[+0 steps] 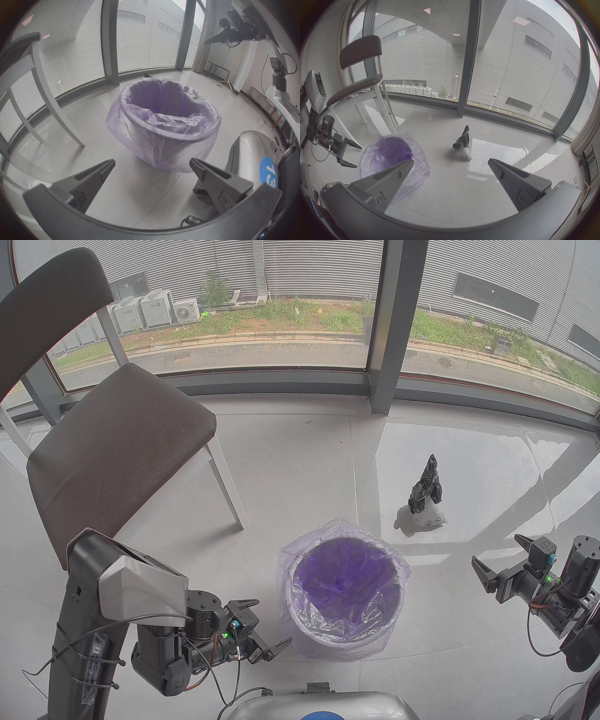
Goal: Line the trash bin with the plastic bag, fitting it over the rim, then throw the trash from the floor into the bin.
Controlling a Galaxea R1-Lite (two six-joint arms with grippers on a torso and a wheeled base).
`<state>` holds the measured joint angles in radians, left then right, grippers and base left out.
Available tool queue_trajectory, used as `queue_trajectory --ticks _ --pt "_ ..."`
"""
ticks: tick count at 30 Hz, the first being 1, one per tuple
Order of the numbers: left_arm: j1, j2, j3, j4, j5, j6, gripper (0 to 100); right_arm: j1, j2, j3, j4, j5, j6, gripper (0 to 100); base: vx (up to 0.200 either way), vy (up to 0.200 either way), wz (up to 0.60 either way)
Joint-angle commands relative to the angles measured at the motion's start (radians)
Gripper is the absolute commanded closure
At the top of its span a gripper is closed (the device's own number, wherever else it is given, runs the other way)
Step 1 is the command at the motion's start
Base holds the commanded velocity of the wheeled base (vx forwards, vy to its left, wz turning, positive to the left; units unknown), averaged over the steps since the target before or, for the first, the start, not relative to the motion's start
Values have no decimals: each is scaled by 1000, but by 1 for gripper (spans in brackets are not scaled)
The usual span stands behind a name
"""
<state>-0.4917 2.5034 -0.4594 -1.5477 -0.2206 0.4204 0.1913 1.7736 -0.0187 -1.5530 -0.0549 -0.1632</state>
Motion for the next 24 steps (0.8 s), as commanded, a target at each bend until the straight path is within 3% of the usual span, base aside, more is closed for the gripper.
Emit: queue_trajectory --ticks 1,15,16,24 --pt "-10 58 -78 58 -8 9 0 19 -20 19 -18 0 1 0 0 0 0" --pt "-38 92 -219 129 -59 9 0 23 -20 19 -18 1 2 0 0 0 0" --pt "-38 92 -219 133 -59 9 100 23 -20 19 -18 1 2 0 0 0 0" --pt "2 95 -263 143 -59 8 100 23 -16 19 -16 1 2 0 0 0 0"
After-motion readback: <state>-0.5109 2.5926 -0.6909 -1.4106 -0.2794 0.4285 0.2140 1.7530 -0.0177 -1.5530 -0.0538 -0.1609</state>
